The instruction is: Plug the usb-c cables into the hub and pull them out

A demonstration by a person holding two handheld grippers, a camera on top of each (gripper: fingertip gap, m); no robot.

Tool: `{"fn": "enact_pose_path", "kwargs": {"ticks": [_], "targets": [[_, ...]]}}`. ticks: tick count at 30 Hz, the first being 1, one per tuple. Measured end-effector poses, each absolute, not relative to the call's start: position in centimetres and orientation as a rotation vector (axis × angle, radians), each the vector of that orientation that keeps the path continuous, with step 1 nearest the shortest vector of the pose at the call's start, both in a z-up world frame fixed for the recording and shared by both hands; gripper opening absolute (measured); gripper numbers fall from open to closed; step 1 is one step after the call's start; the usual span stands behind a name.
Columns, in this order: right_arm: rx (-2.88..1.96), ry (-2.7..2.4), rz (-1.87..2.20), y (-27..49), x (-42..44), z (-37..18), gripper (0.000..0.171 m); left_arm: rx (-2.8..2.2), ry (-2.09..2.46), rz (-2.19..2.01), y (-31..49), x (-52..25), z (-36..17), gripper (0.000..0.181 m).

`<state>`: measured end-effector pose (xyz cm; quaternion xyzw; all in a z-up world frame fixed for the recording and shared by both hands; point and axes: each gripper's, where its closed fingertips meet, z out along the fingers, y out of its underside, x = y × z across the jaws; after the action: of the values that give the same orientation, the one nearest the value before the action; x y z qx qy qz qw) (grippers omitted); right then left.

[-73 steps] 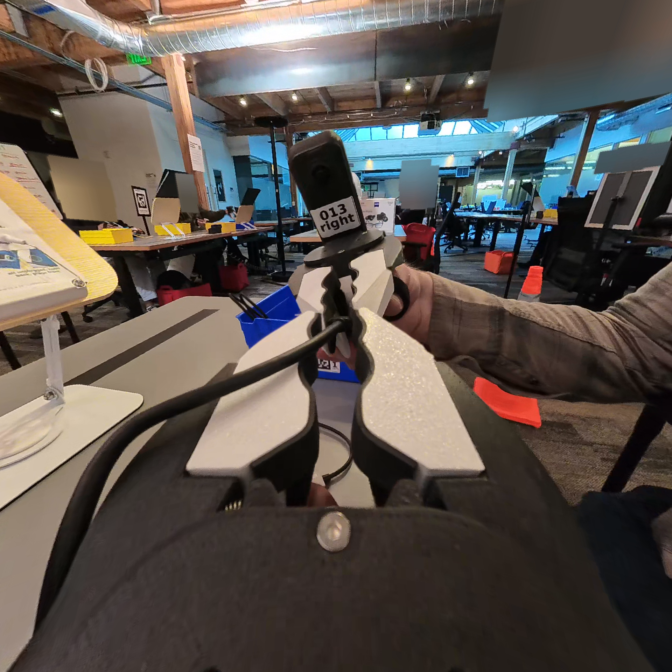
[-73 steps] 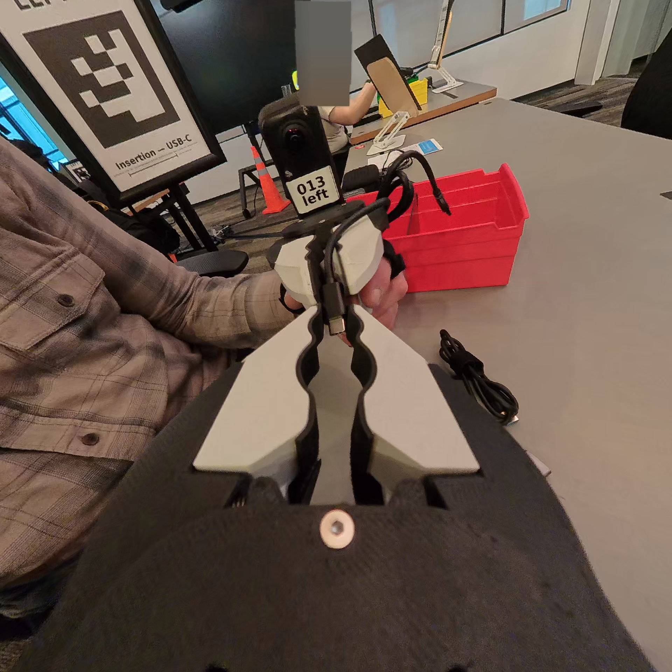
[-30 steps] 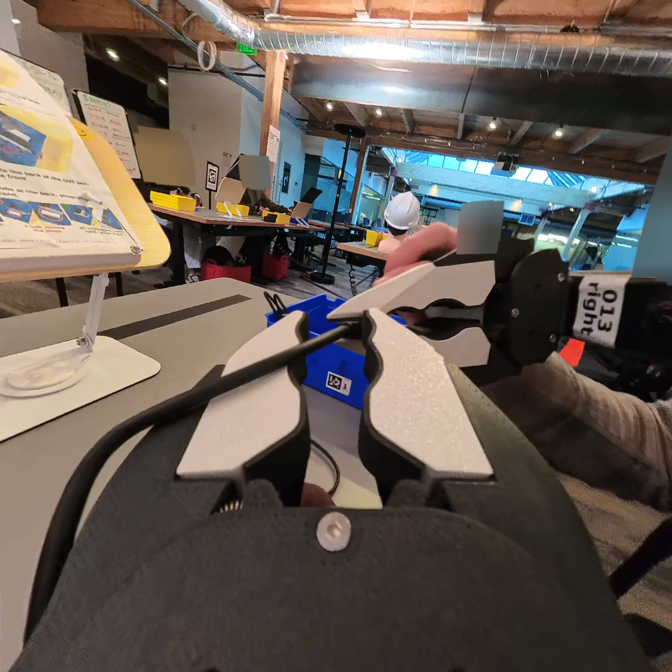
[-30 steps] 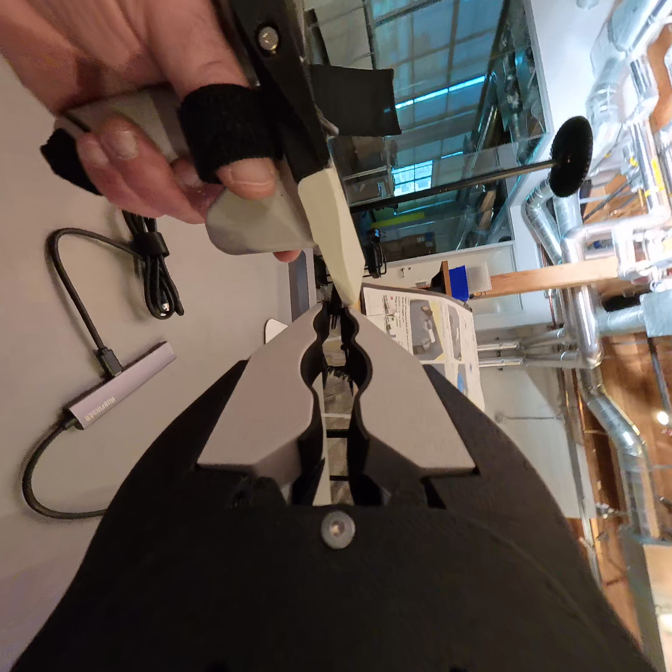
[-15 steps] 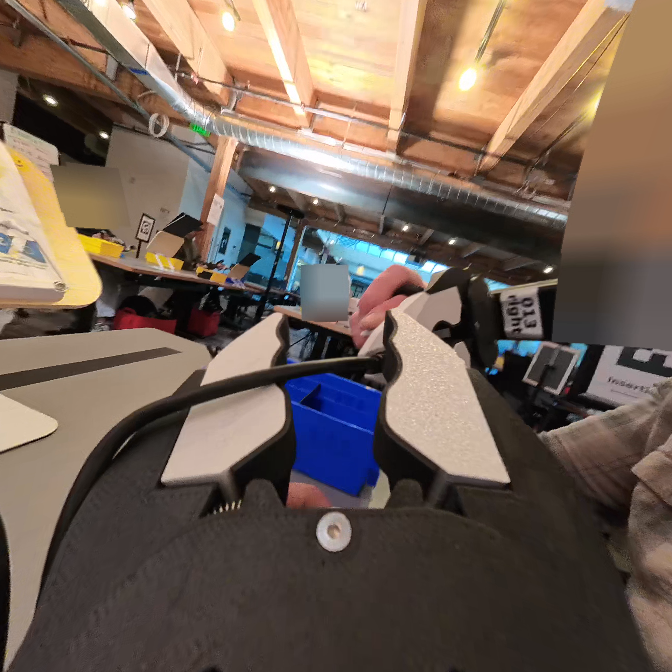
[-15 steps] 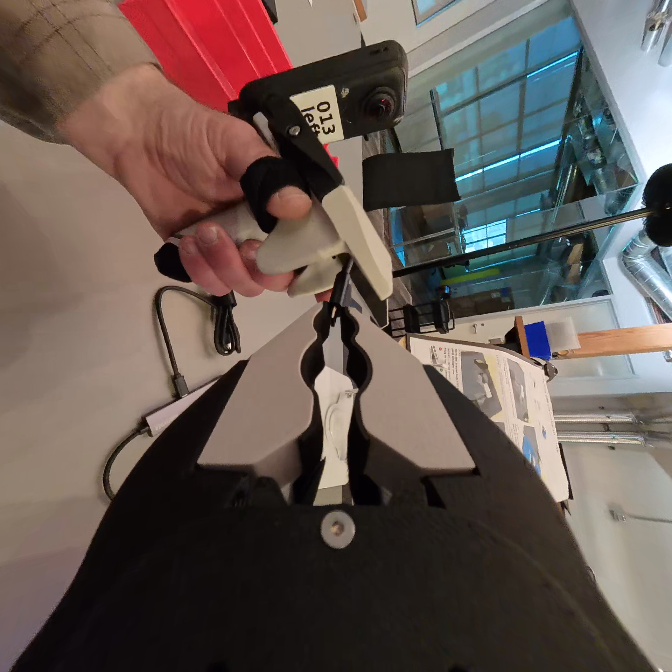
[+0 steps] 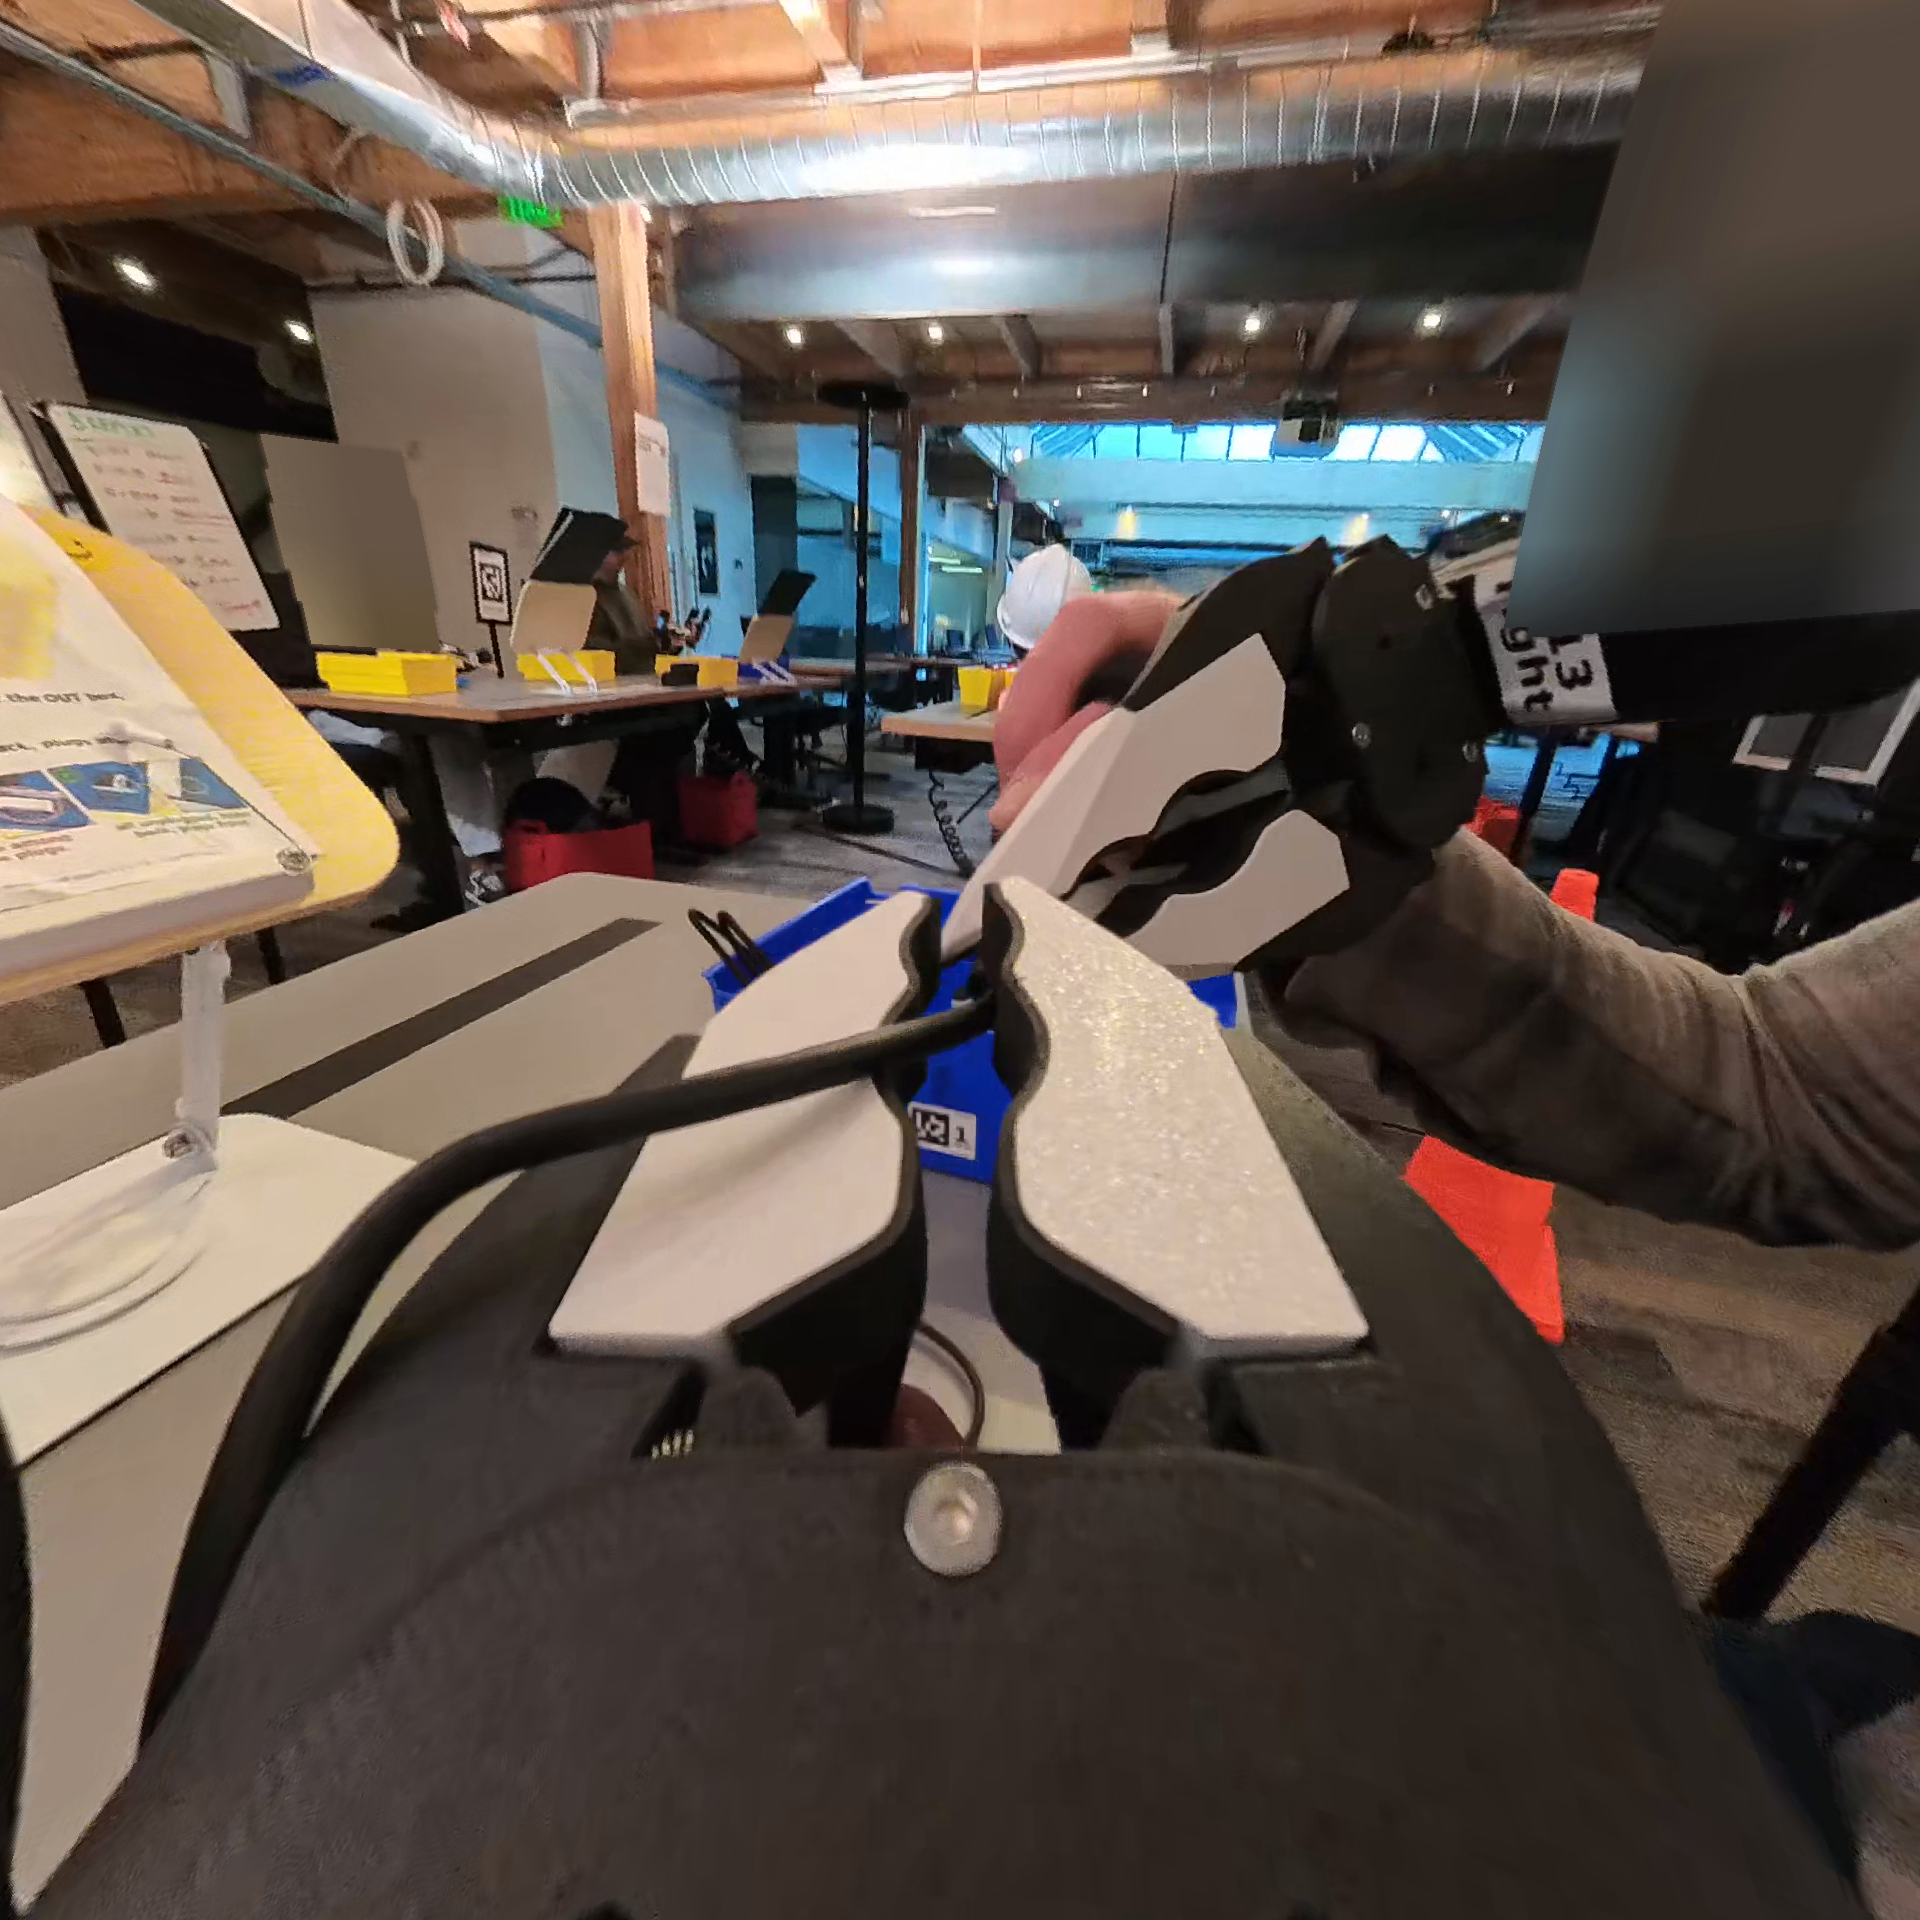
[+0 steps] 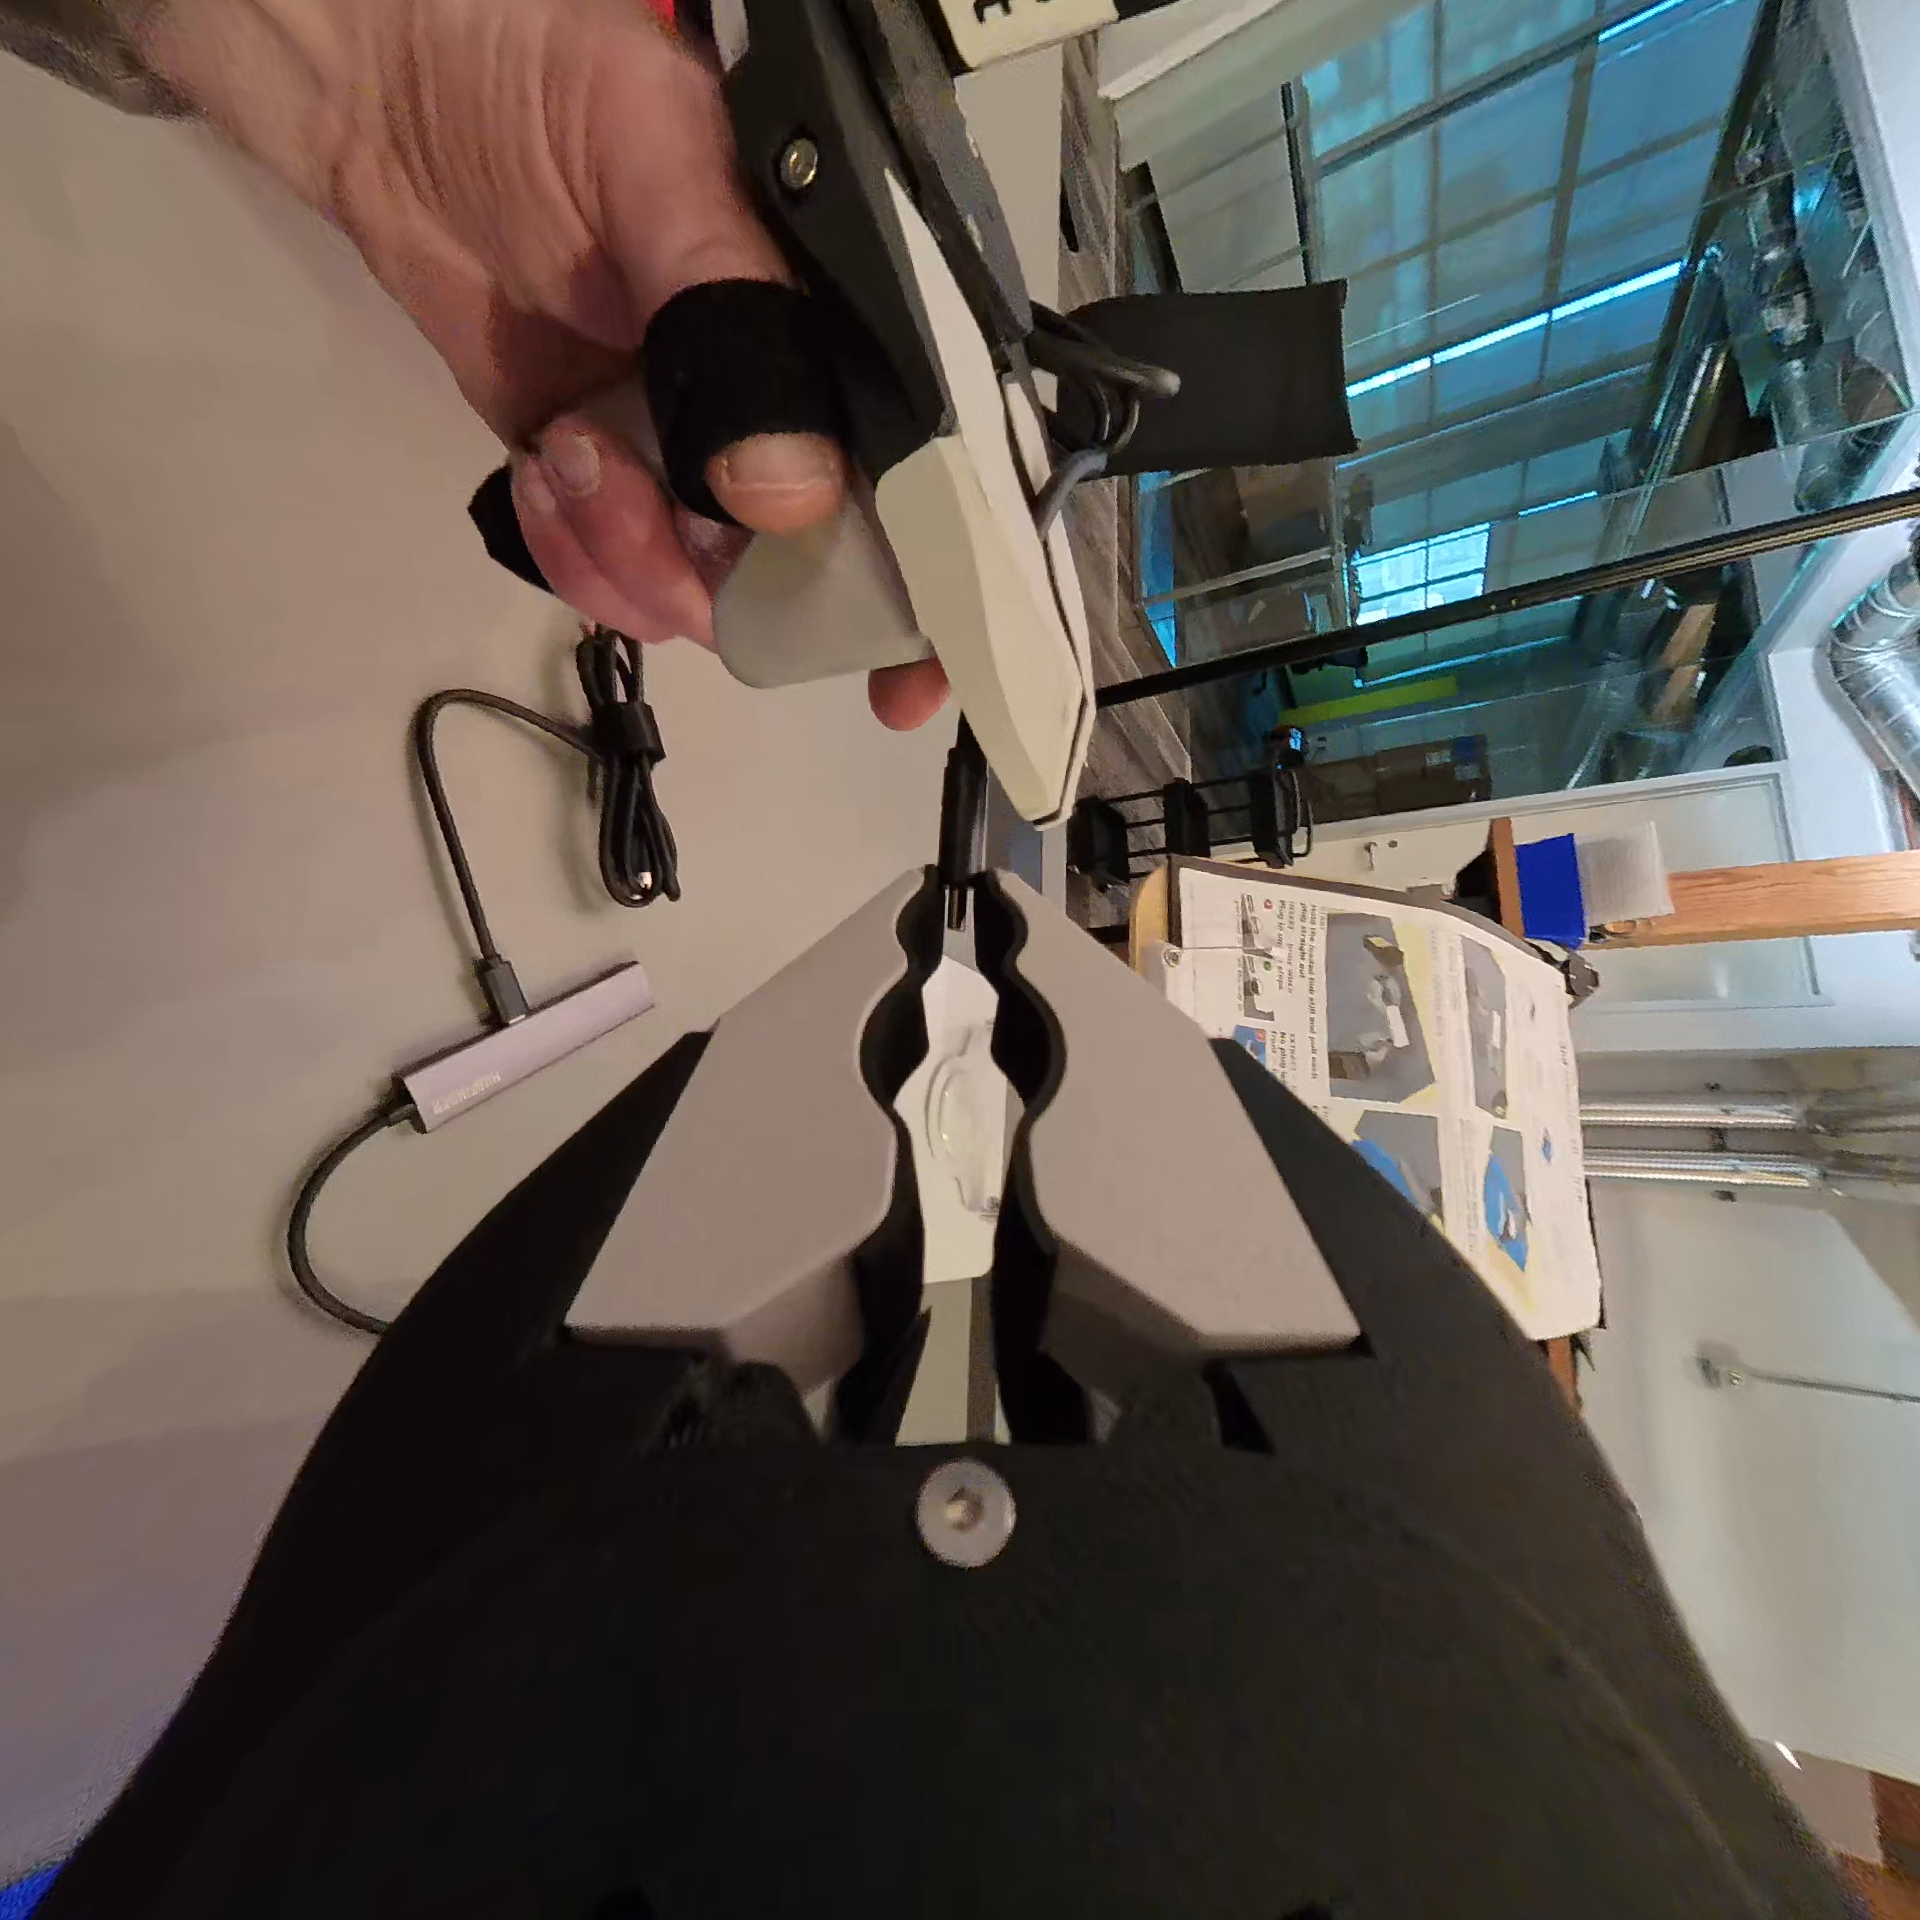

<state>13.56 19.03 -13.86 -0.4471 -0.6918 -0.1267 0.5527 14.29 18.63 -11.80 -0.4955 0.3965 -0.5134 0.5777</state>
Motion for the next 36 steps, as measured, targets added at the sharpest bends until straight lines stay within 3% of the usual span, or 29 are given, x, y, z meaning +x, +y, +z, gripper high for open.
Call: {"fn": "enact_pose_path", "kwargs": {"ticks": [13, 16, 24, 29, 36], "targets": [[-0.938, -1.658, -0.546, 19.4, 12.9, -14.3, 0.003, -1.330, 1.068, -1.115, 18.8, 13.8, -13.1, 0.019], [-0.934, -1.654, -0.554, 19.4, 13.2, -13.9, 0.003, -1.354, 1.118, -1.121, 18.5, 13.9, -13.7, 0.033], [-0.904, -1.681, -0.585, 19.2, 13.0, -14.1, 0.003, -1.362, 1.106, -1.171, 18.2, 14.4, -13.7, 0.028], [-0.895, -1.688, -0.616, 19.3, 13.4, -14.2, 0.003, -1.370, 1.104, -1.189, 18.0, 14.8, -13.9, 0.012], [-0.868, -1.691, -0.663, 19.7, 13.7, -14.3, 0.003, -1.374, 1.060, -1.206, 18.3, 15.2, -14.0, 0.012]]}}
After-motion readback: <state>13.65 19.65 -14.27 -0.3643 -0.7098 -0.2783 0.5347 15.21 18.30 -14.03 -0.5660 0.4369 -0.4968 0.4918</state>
